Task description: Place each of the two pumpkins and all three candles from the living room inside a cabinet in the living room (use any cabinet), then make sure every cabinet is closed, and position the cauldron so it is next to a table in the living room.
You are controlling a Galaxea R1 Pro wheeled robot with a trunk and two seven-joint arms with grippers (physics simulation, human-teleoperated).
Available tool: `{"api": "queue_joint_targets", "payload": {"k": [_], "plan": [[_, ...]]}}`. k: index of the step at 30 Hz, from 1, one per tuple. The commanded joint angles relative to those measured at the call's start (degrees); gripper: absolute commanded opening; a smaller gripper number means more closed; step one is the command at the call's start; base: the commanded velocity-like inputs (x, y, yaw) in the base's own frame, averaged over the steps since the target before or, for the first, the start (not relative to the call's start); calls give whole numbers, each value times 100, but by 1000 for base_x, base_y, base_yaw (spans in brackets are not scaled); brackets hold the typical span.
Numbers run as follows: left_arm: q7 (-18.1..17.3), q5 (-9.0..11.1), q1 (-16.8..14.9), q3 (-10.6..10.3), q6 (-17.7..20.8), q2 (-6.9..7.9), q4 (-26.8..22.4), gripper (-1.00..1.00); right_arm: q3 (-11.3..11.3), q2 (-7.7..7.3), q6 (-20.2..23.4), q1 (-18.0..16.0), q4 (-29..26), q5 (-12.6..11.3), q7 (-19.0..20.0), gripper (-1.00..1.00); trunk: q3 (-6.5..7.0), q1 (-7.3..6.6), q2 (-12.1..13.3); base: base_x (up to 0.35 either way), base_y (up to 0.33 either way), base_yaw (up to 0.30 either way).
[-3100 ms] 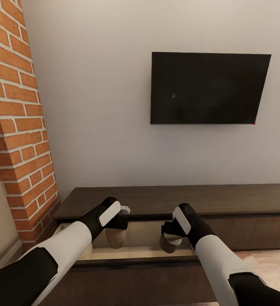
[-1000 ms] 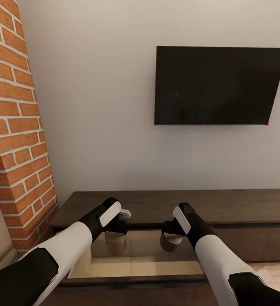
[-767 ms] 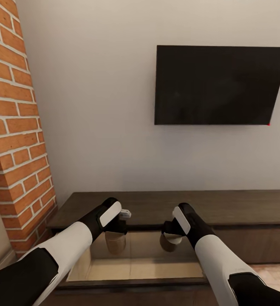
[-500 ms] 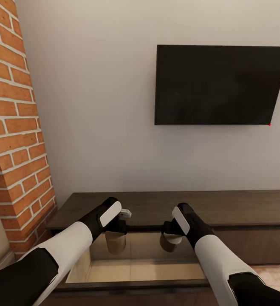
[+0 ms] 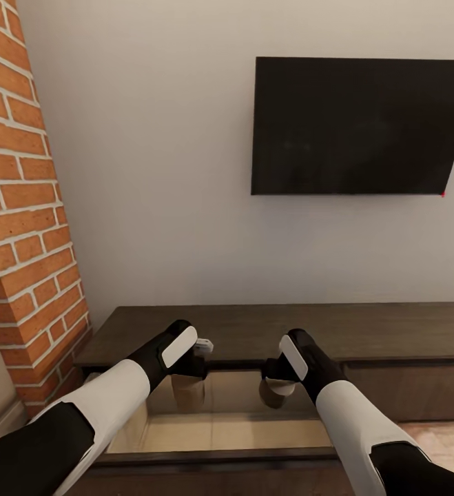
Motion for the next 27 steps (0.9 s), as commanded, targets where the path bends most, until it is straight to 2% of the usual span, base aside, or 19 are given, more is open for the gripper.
{"api": "queue_joint_targets", "payload": {"k": [1, 27], "plan": [[49, 57, -7, -34, 2, 3, -6, -100, 23, -3, 13, -4, -6, -65, -49, -100, -29, 1, -5, 0, 0, 0], [44, 48, 11, -34, -15, -5, -24, -100, 41, -3, 16, -2, -6, -66, -22, -100, -605, 68, -40, 0, 0, 0]]}}
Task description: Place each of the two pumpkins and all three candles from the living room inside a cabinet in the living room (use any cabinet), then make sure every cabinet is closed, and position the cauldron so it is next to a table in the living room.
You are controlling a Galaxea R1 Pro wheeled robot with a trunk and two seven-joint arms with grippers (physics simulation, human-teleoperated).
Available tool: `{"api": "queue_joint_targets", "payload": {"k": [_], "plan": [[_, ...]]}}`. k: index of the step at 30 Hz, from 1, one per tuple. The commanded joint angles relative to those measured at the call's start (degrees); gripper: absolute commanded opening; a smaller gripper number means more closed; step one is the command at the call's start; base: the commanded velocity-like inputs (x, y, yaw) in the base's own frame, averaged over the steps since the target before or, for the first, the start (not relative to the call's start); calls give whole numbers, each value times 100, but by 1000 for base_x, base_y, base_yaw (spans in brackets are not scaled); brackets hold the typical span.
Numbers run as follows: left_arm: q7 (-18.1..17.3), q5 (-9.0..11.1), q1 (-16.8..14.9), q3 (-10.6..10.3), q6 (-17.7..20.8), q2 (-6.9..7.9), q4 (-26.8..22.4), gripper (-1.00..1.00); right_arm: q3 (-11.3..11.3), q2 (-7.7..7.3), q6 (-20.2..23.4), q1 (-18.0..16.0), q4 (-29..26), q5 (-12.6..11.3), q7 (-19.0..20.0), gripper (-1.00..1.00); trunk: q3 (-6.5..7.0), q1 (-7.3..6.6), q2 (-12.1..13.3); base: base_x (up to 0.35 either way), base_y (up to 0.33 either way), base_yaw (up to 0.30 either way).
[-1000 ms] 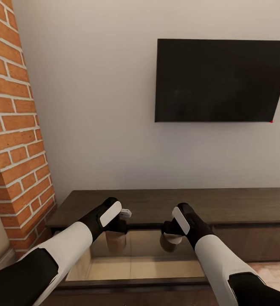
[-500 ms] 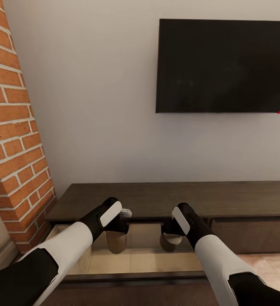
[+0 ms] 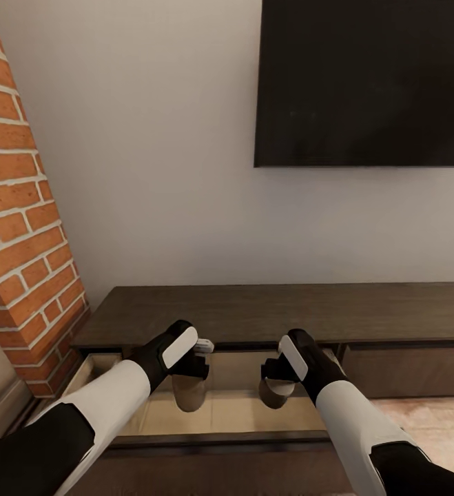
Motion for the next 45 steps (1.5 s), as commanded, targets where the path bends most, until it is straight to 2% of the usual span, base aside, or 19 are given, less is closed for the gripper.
{"api": "queue_joint_targets", "payload": {"k": [1, 25, 45], "plan": [[50, 56, -7, -33, 4, 3, -6, -100, 23, -3, 13, -2, -6, -62, -55, -100, -29, 1, -5, 0, 0, 0], [50, 48, -7, -33, -19, 3, -15, -100, 29, 6, 13, -2, -6, -66, -60, -100, -560, 63, -37, 0, 0, 0], [41, 48, -16, -33, -24, 3, -15, -100, 32, 6, 13, -2, 3, -73, -59, -100, -560, 63, -37, 52, 4, 0]]}}
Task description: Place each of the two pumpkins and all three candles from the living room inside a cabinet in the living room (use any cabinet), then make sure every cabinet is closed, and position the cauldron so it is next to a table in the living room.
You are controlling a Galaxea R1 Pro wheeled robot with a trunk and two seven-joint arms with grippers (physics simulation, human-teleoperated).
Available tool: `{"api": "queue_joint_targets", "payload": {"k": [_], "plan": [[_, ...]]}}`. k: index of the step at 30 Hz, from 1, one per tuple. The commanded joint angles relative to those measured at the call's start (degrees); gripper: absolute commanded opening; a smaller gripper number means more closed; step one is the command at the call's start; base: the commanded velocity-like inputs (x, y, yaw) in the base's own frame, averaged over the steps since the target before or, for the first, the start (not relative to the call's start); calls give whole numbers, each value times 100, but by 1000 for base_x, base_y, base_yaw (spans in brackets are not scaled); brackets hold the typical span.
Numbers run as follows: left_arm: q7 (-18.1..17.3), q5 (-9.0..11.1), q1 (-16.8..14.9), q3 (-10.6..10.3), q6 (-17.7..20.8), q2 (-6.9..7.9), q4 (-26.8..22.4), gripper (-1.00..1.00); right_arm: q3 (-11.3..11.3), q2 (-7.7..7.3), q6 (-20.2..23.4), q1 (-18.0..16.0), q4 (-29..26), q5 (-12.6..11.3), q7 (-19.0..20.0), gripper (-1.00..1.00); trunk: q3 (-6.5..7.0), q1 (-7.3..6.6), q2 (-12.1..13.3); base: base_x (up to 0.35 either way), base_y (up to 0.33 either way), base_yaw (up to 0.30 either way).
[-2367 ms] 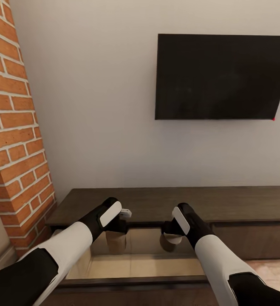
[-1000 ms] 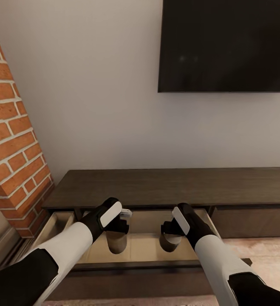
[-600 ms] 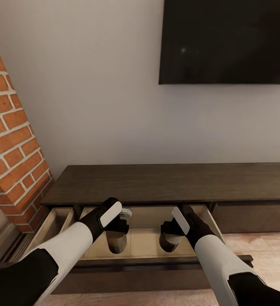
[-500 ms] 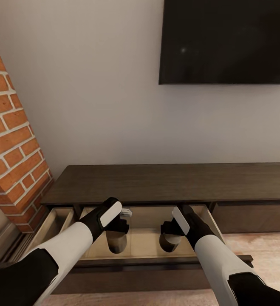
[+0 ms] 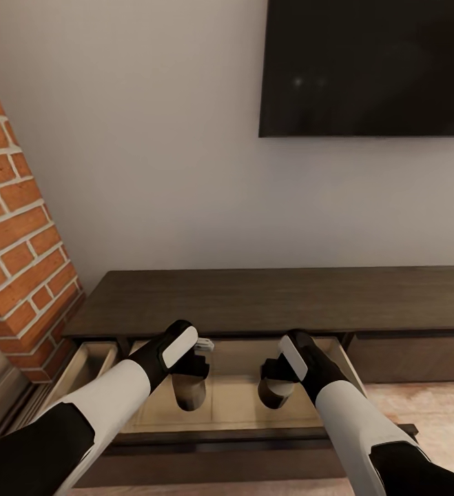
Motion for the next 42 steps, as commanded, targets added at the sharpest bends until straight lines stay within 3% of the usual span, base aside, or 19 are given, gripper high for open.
{"api": "queue_joint_targets", "payload": {"k": [1, 10, 19, 38, 42], "plan": [[51, 54, -6, -34, 9, 4, -6, -100, 23, -3, 13, -3, -6, -61, -57, -100, -6, 0, -2, 126, 1, 0], [51, 52, -6, -34, 16, 4, -6, -100, 23, -3, 13, -4, -5, -61, -56, -100, -6, 0, -2, 49, 0, 0], [51, 52, -6, -34, 16, 4, -6, -100, 23, -3, 13, -4, -5, -61, -56, -100, -205, 23, -14, 2, 0, 0], [51, 52, -6, -34, -66, 4, -14, -100, 22, -12, 13, -3, 21, -60, -55, -100, -271, 31, -18, 0, 0, 0], [51, 52, -3, -34, -70, 7, -99, -100, 23, -12, 13, -4, 20, -61, -51, -100, -360, 41, -24, 0, 0, 0]]}}
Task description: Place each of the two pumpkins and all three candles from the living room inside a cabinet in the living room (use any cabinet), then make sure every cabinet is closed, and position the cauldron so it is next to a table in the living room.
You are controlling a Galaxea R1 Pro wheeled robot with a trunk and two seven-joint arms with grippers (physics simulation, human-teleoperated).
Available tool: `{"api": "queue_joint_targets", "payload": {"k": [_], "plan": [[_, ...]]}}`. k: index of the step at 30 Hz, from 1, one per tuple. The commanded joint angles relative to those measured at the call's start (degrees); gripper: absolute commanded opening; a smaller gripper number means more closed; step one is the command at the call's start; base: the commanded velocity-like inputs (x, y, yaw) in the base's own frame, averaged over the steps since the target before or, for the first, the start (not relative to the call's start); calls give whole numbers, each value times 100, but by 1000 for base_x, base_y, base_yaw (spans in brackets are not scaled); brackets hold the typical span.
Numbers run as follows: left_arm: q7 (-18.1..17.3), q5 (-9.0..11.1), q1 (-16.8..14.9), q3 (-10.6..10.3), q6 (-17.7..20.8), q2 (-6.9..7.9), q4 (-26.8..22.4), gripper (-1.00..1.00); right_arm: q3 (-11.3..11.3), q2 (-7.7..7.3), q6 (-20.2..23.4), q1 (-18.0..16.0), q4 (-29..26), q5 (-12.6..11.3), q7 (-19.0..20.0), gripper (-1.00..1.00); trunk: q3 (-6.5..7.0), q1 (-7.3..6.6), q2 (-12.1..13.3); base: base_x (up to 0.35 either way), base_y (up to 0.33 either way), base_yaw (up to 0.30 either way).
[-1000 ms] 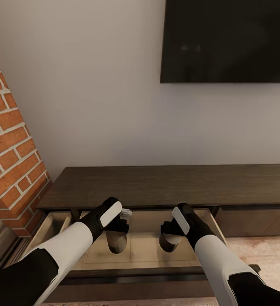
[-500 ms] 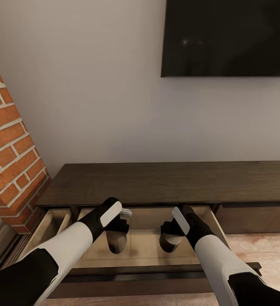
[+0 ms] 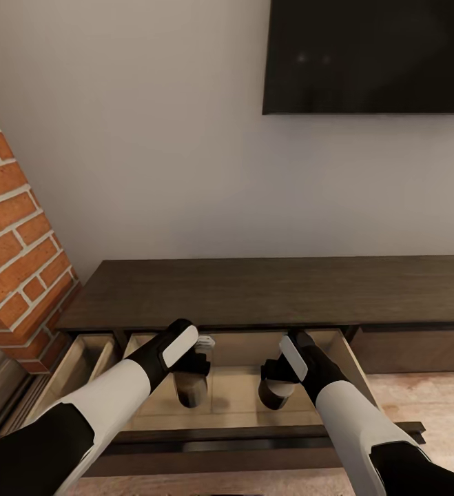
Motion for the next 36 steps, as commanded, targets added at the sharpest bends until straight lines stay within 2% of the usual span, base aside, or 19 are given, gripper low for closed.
{"api": "queue_joint_targets", "payload": {"k": [1, 13, 14, 36], "plan": [[54, 54, -2, -34, 10, 9, -65, -100, 24, -3, 13, -4, -6, -62, -56, -100, -6, -2, -3, 0, 0, 0], [61, 54, 9, -34, 17, 36, -176, -100, 23, -3, 13, -2, -7, -59, -59, -100, -6, -2, -3, 0, 0, 0], [61, 54, 9, -34, 14, 39, -176, 100, 24, -3, 13, -3, -8, -57, -60, -100, -6, -2, -3, 0, 0, 0], [61, 54, 9, -34, 12, 45, -177, 100, 24, -3, 13, -5, -12, -62, -62, -100, -6, -2, -3, 0, 0, 0]]}}
